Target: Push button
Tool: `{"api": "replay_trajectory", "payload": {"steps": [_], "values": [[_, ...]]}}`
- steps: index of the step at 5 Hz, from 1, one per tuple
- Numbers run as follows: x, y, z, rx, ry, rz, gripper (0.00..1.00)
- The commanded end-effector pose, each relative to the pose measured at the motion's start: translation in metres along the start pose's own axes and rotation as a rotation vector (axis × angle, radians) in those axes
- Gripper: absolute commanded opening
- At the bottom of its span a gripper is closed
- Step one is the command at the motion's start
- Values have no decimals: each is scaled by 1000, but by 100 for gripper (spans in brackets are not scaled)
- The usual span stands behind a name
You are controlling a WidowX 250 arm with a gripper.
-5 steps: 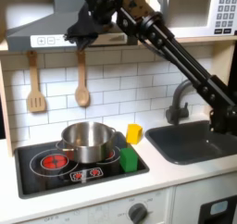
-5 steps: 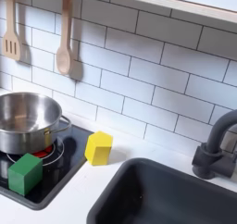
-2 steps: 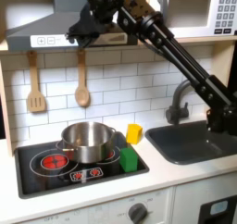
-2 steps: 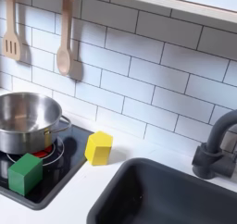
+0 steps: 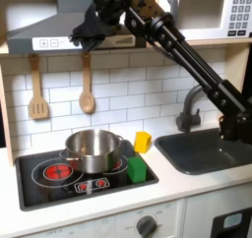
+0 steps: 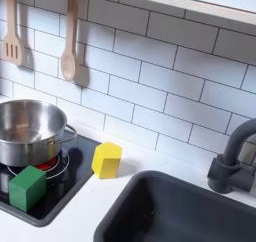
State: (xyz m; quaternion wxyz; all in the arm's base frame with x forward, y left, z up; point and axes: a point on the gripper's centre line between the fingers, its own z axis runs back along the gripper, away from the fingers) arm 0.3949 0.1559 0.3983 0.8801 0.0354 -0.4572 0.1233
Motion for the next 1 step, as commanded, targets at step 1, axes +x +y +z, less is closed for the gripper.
{"api": "replay_trajectory", "payload": {"steps": [1], "values": [[2, 0, -3, 4, -2, -2, 0]]}}
